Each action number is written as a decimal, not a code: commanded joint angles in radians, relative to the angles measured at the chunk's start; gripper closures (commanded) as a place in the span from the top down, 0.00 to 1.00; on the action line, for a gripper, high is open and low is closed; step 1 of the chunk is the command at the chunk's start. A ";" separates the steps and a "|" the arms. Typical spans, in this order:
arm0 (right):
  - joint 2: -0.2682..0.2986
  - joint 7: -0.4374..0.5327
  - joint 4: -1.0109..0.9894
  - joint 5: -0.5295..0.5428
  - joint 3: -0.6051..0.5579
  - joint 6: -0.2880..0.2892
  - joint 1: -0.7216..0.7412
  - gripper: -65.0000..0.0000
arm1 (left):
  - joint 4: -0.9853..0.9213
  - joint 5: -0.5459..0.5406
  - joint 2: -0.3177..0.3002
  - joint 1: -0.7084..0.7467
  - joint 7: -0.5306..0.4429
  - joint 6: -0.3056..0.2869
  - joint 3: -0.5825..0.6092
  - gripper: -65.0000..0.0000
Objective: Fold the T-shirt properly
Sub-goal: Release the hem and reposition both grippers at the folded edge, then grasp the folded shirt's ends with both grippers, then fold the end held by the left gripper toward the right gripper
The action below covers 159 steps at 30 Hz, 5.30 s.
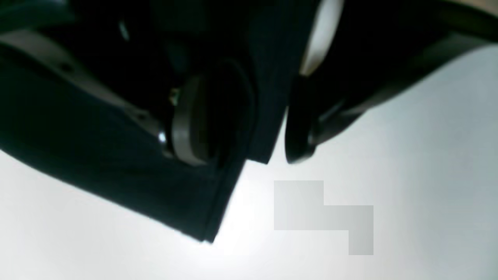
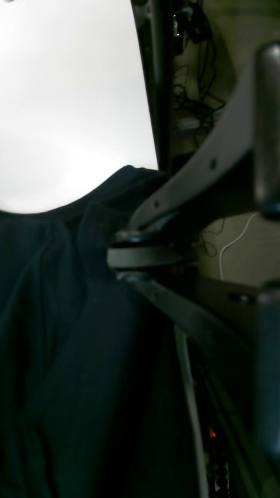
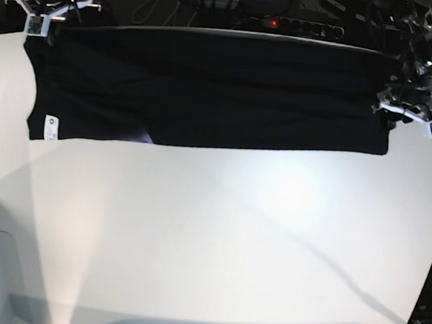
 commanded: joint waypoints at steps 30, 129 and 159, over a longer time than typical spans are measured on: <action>0.082 -0.110 -0.137 0.004 0.051 -0.002 0.237 0.28 | 0.072 -0.006 -0.014 0.090 -0.020 -0.002 -0.073 0.53; 0.085 -0.108 -0.338 0.004 -0.065 -0.002 0.351 0.52 | 0.249 0.121 0.191 -0.025 -0.030 0.010 0.902 0.00; 0.085 -0.106 -0.328 0.004 -0.064 -0.002 0.348 0.53 | 0.132 0.271 0.199 -0.188 -0.029 0.010 1.154 0.38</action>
